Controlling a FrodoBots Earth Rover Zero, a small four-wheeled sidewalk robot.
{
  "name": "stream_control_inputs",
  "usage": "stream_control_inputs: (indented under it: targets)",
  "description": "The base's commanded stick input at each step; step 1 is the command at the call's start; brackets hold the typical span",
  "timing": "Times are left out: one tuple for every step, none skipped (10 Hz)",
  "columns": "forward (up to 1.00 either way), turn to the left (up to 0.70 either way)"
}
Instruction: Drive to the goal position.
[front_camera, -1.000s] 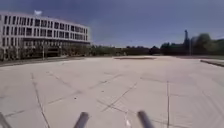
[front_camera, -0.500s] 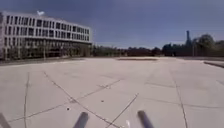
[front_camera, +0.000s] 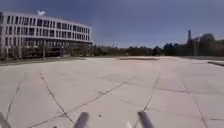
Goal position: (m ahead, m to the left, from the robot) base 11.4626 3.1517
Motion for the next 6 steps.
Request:
stream_control_inputs:
  targets:
    - [0.70,0.05]
    - [0.70,0.07]
    - [0.70,0.10]
    - [0.70,0.14]
    - [0.70,0.15]
    - [0.70,0.15]
